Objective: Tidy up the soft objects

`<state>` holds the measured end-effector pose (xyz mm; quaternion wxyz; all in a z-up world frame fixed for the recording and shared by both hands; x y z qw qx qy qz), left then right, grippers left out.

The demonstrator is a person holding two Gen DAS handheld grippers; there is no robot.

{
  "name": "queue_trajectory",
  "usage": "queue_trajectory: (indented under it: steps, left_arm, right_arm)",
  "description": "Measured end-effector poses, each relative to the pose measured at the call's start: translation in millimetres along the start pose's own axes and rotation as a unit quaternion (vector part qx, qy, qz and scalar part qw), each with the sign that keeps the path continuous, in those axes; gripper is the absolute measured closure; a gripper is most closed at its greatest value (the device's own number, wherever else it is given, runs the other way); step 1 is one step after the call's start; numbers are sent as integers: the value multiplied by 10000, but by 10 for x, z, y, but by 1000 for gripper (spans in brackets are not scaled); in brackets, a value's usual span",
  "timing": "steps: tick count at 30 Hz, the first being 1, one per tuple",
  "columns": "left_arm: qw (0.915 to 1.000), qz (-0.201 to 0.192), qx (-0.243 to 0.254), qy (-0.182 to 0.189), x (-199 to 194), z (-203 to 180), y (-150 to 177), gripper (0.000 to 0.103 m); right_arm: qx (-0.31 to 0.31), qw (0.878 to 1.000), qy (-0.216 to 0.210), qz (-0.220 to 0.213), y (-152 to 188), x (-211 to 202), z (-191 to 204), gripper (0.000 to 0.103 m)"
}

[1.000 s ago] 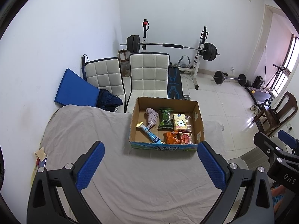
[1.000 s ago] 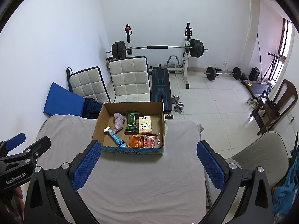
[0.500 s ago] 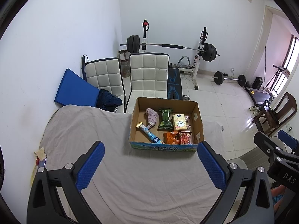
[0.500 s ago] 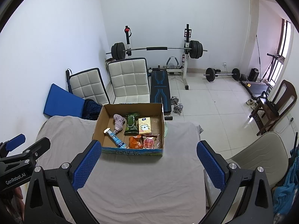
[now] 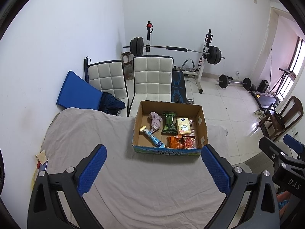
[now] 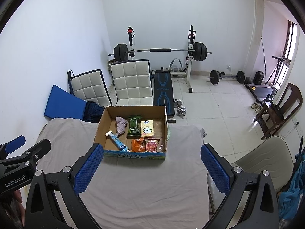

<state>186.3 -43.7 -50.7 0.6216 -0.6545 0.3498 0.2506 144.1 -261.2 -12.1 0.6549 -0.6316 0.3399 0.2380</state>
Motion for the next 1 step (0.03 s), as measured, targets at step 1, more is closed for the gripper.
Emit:
queue_trajectory:
  steps: [1]
  left_arm:
    - [10000, 7, 3, 4, -1, 3, 3, 1]
  right_arm:
    - [9, 10000, -9, 4, 1, 0, 3, 0]
Point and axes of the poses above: each gripper's, at about its wrist camera, not at the fingertips, and x roughly the way its jaws point, z to its left, y to its underside, the point moved 10 cm from there along x, roughly the way its jaws point, and after that the axes turned 6 degrees about y, right-handed, at the moved point
